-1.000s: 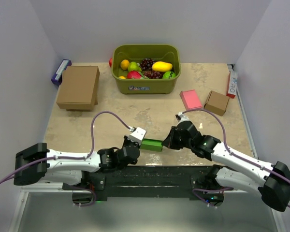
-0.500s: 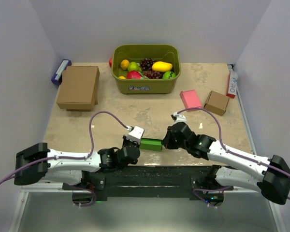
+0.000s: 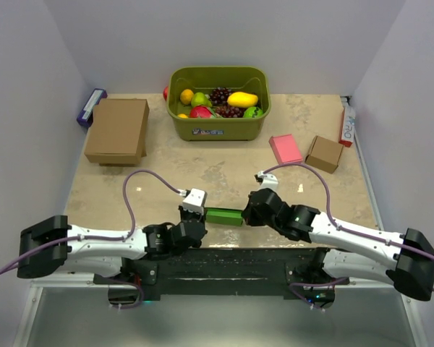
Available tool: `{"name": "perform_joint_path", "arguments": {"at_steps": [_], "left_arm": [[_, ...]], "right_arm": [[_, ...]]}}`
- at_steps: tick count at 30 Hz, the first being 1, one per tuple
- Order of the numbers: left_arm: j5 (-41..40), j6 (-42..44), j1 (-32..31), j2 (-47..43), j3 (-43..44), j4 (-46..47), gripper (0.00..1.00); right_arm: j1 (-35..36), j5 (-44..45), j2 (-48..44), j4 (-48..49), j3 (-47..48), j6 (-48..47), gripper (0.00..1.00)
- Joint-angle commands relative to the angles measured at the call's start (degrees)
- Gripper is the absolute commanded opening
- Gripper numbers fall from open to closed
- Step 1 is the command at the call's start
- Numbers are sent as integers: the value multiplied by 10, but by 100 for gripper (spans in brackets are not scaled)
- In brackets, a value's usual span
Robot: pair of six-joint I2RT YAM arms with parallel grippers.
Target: Fold the paper box
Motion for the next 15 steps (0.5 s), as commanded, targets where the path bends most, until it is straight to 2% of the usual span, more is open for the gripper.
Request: {"name": "perform_joint_path", "arguments": {"at_steps": [1, 10, 15], "left_arm": [[79, -49, -12, -2, -19, -48, 0], [68, -20, -12, -53, 24, -85, 20], [66, 4, -12, -77, 49, -128, 39]], "right_arm": [[8, 4, 28, -57, -35, 12, 0], [9, 13, 22, -64, -30, 10, 0], [9, 16, 23, -62, -28, 10, 0]]}}
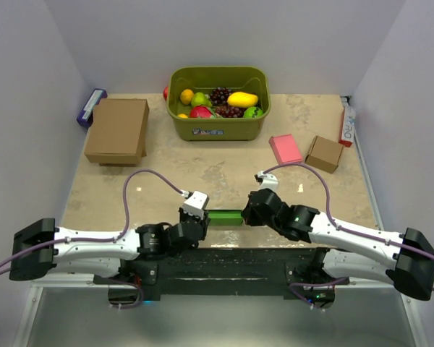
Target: Fold the paper box
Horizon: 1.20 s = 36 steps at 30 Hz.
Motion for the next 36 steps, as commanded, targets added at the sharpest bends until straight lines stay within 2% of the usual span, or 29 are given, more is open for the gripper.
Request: {"name": "perform_joint_path", "arguments": {"at_steps": [1, 2, 6, 10, 12, 14, 20, 23, 31, 36], "left_arm": [[9, 18, -5, -31, 39, -34, 41], [10, 18, -5, -41, 41, -39, 48], [14, 12, -4, -83, 50, -51, 58], [34, -22, 31, -111, 59, -73, 60], [97, -37, 89, -117, 58, -67, 60], [125, -47, 128, -128, 48, -50, 60], [176, -74, 189, -126, 22, -7, 54], [212, -73, 210, -106, 12, 24, 45], [206, -63, 211, -101, -14, -19, 40], [231, -73, 211, -89, -31, -12, 38]], "right_arm": [[6, 6, 24, -65, -27, 4, 0], [6, 6, 24, -64, -27, 4, 0], [7, 5, 25, -64, -27, 4, 0], [8, 6, 22, -64, -27, 3, 0], [9, 6, 22, -65, -27, 3, 0], [10, 6, 24, -62, -27, 1, 0], [12, 0, 27, -52, -27, -1, 0], [14, 1, 26, -53, -26, -3, 0], [14, 1, 10, -56, -29, 1, 0], [14, 2, 10, -57, -31, 3, 0]]}}
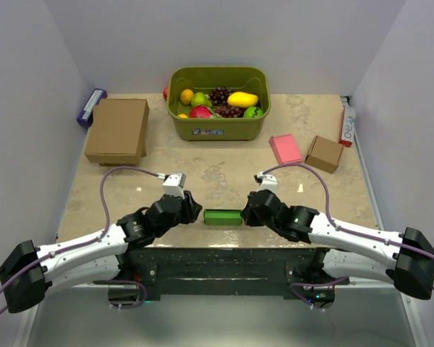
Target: Fold the paper box
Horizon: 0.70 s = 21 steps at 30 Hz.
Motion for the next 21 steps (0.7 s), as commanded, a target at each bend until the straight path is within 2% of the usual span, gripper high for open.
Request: {"name": "perform_joint_path", "arguments": {"at_steps": [1, 14, 21], "left_arm": [[26, -12, 3, 10, -11, 8, 37], [59, -16, 0, 25, -16, 14, 32], [35, -15, 0, 9, -13, -16, 32]], "right_arm": [[5, -8, 15, -64, -29, 3, 0], [6, -10, 22, -61, -28, 5, 0], [6, -11, 22, -63, -28, 5, 0]]}}
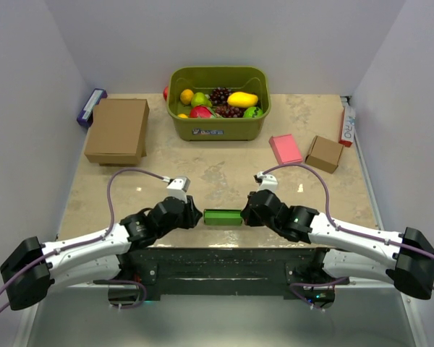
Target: Fold the paper box
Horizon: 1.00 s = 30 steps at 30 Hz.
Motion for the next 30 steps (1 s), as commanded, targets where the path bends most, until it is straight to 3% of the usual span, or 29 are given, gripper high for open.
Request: {"name": "perform_joint_path", "arguments": {"at_steps": [1, 30], "left_arm": [[-15, -11, 1, -23, 2, -13, 32], [-28, -10, -39, -2, 12, 18, 31]], "right_arm": [[6, -13, 21, -63, -28, 5, 0], [9, -15, 22, -63, -27, 7, 0]]}}
